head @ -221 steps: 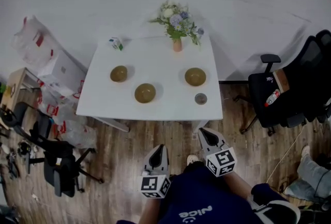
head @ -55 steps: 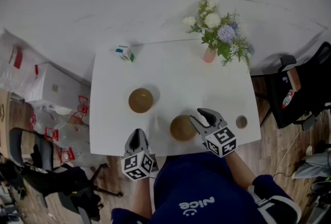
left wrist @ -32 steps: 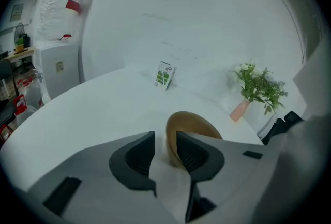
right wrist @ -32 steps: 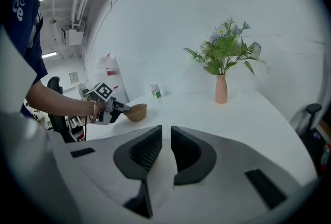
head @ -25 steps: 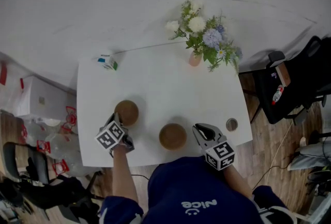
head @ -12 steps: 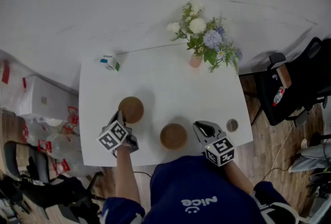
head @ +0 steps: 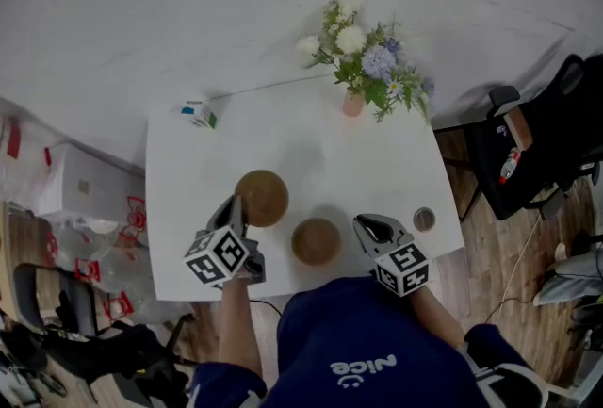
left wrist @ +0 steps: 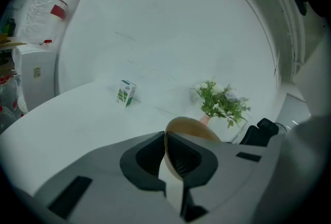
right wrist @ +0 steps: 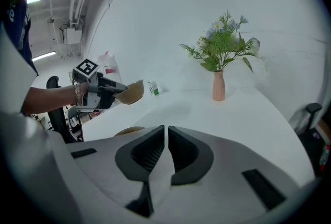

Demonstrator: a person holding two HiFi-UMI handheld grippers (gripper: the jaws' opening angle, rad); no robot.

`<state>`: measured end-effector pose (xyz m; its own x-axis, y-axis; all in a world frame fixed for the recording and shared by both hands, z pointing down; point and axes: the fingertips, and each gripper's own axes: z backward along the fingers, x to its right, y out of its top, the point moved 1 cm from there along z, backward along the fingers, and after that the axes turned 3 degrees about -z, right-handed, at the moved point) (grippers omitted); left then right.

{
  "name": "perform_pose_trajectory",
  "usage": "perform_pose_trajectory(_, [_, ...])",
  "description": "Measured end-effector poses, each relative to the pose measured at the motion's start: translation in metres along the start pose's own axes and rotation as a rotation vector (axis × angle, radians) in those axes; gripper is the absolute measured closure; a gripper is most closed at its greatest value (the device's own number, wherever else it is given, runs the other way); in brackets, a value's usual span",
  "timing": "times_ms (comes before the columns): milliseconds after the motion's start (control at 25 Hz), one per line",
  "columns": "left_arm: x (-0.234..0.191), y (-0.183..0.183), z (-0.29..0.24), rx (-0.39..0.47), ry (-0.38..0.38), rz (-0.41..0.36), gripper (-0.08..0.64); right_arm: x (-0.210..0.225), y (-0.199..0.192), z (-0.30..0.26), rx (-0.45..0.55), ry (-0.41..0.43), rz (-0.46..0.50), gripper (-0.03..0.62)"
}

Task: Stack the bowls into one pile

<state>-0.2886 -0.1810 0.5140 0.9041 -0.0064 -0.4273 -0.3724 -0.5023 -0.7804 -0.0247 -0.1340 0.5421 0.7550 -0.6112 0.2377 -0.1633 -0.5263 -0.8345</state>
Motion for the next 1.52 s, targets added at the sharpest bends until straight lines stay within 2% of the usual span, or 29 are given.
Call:
perform_pose_trajectory(240, [0.039, -0.010, 0.007, -0.033, -0.084, -0.054, 0.528, 0.001, -0.002, 0.007, 0.011, -0.008, -0.016, 0.551])
perform_pose_trajectory(560, [0.067, -0.049, 0.009, -0.108, -0.134, -0.073, 0.528, 0.002, -0.008, 0.013, 0.007, -0.006, -0.019, 0.551])
perform_pose_trajectory(920, [0.075, -0.095, 0.009, -0.178, -0.123, -0.043, 0.528, 0.005, -0.011, 0.020, 0.014, -0.012, -0.013, 0.551])
perform_pose_trajectory(1200, [0.072, -0.118, 0.006, -0.215, -0.071, -0.060, 0.528, 0.008, -0.009, 0.023, 0.021, -0.021, -0.015, 0.552])
perform_pose_trajectory(1520, [0.078, -0.138, 0.006, -0.242, -0.063, -0.165, 0.528, 0.011, -0.011, 0.019, 0.008, -0.026, -0.031, 0.552])
